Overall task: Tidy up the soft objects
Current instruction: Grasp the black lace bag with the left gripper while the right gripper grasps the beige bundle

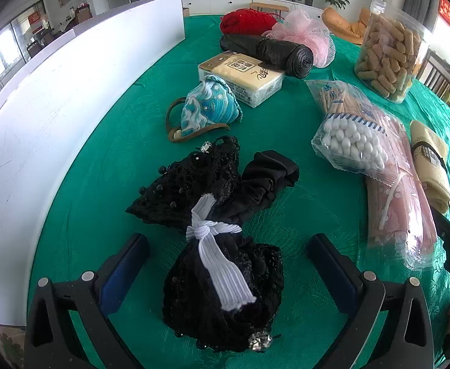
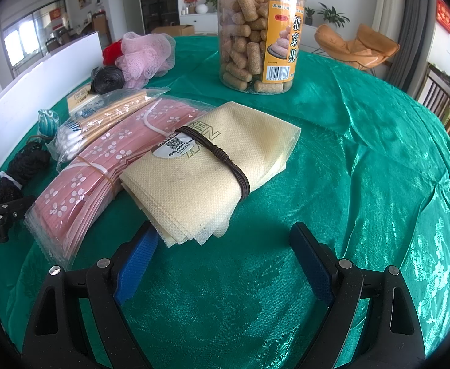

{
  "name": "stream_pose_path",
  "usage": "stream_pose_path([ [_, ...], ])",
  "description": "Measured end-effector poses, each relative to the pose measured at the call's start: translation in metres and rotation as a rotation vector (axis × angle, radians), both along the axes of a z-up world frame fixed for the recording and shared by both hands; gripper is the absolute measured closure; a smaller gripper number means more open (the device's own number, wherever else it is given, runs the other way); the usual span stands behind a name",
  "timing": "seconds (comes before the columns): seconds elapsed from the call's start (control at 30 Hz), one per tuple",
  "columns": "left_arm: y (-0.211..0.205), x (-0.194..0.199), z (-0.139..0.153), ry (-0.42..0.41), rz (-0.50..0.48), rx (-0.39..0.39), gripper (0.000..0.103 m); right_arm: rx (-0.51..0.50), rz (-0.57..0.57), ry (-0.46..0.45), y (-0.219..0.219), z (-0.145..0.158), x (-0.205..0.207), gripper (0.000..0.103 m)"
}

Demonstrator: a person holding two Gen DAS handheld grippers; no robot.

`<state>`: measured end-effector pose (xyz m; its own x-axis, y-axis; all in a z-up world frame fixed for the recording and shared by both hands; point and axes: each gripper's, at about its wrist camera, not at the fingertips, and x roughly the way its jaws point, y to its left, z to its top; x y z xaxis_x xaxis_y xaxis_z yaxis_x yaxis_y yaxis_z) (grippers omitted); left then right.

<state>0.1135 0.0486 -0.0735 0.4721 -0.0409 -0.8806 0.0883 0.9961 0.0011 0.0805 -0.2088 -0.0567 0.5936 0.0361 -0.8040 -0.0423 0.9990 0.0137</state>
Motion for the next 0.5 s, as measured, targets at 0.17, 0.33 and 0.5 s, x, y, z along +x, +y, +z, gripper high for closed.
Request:
stream_pose_path([
  [0.17,0.0001,-0.0003,0.0001,0.0,0.0,0.0,0.0,0.0,0.0,0.0,0.0,0.0,0.0001,0.014],
  [0.33,0.0001,0.0011,0.0003,-0.002,0.001,0.0,0.0,-0.001,0.0,0.001,-0.0004,-0.0002,0.0002,0.013],
  [0.5,-0.0001,0.0007,0.0002,-0.001,0.001,0.0,0.0,0.007,0.055,0.074,-0.0051,0.0038,0.0044,0.014],
])
